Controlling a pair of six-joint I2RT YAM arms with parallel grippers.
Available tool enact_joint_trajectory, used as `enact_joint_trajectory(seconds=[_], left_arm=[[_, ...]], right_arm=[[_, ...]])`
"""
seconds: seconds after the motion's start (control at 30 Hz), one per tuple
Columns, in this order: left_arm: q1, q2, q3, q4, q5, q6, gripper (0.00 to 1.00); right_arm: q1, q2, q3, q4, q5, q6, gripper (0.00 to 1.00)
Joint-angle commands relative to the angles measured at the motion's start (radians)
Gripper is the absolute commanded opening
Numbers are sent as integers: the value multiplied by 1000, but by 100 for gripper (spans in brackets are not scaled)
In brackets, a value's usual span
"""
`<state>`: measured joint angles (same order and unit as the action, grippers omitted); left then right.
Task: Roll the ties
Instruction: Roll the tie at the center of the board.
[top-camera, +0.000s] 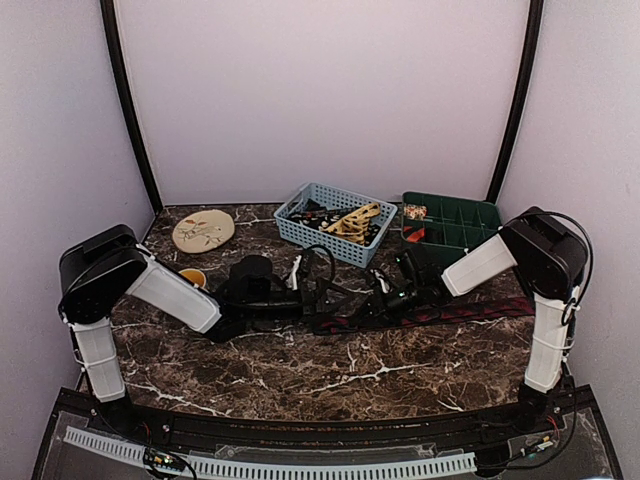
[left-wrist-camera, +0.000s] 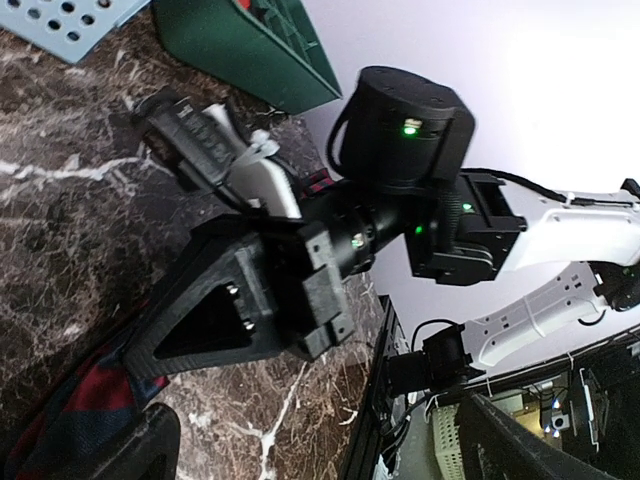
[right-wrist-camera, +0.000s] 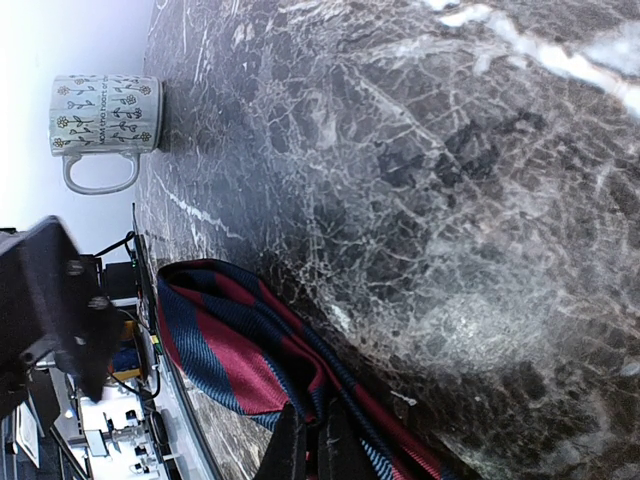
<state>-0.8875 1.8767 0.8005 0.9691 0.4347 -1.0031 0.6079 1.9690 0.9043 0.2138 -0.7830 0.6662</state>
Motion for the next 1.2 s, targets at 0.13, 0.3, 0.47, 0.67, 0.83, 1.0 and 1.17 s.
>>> enact_joint_trajectory(seconds=[0.13, 0.3, 0.47, 0.67, 0.83, 1.0, 1.17], left_arm=[[-7, 72, 70, -87, -49, -68, 99], [-1, 147, 60, -98, -68, -126, 99], [8, 161, -67, -51, -99, -181, 99], [4, 97, -77, -103, -102, -78, 99], [-47, 33, 48, -231, -77, 74, 99], [-57, 62, 89, -202, -36, 73, 99], [-48, 125, 90, -171, -33, 34, 99]], right_arm=[[-3, 10, -28, -3, 63, 1, 0], [-3, 10, -37, 9, 62, 7, 0], [-5, 11, -39, 11, 62, 7, 0], [-6, 14, -39, 10, 62, 9, 0], [-5, 11, -42, 13, 63, 12, 0], [-6, 11, -46, 21, 63, 18, 0], [-6, 11, -49, 22, 61, 18, 0]])
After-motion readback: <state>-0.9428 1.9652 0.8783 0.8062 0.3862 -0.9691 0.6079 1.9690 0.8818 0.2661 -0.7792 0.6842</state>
